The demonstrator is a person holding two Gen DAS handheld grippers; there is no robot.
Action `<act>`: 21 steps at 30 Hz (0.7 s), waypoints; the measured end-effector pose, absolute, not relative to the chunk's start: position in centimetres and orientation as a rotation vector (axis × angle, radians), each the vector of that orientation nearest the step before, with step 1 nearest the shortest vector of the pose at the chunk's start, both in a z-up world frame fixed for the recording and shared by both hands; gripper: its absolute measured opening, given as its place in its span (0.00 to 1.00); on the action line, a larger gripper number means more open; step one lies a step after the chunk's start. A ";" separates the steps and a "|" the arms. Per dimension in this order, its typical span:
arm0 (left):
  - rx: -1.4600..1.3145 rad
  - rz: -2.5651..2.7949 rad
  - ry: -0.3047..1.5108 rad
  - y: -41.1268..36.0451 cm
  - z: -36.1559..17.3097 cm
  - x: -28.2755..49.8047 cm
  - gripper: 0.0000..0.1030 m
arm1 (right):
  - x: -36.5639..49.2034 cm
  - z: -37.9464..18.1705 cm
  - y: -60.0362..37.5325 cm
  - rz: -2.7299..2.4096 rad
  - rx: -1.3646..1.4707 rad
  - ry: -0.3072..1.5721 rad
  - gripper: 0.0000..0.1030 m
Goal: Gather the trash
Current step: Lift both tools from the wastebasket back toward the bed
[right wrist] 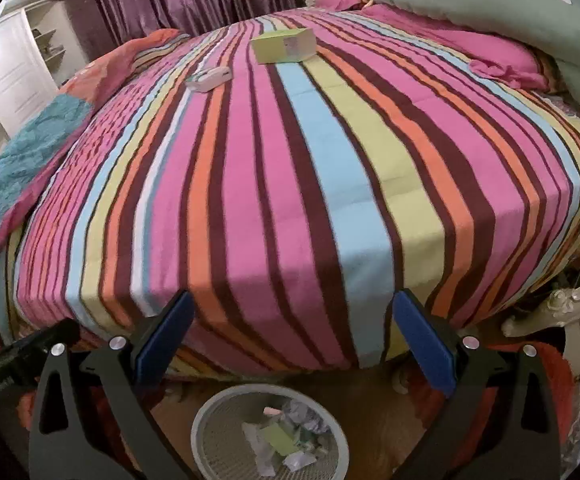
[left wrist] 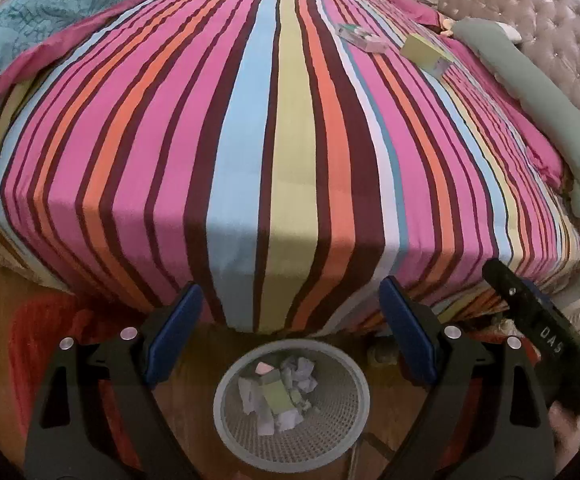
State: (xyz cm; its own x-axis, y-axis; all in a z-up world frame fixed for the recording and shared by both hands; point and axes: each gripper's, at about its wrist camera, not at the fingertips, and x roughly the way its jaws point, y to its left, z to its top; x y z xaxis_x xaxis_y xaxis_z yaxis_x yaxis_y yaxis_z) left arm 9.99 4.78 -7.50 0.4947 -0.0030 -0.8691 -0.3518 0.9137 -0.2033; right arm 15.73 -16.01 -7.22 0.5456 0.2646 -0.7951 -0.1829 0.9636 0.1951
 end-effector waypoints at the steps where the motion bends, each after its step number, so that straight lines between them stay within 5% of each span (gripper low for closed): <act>1: -0.380 0.220 1.036 4.9 -7.4 10.4 0.85 | 16.1 -7.4 -16.1 0.263 0.092 0.957 0.92; 21: -0.473 0.228 1.026 6.4 -5.9 19.5 0.85 | 21.9 -3.0 -14.8 0.334 0.052 0.878 0.93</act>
State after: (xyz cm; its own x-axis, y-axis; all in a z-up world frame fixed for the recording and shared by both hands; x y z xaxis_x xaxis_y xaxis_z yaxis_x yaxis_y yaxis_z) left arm 19.55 6.40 -5.94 0.5058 -0.0361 -0.8619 -0.3980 0.8767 -0.2702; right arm 21.88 -14.81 -3.03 0.5904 0.3084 -0.7459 -0.2659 0.9469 0.1810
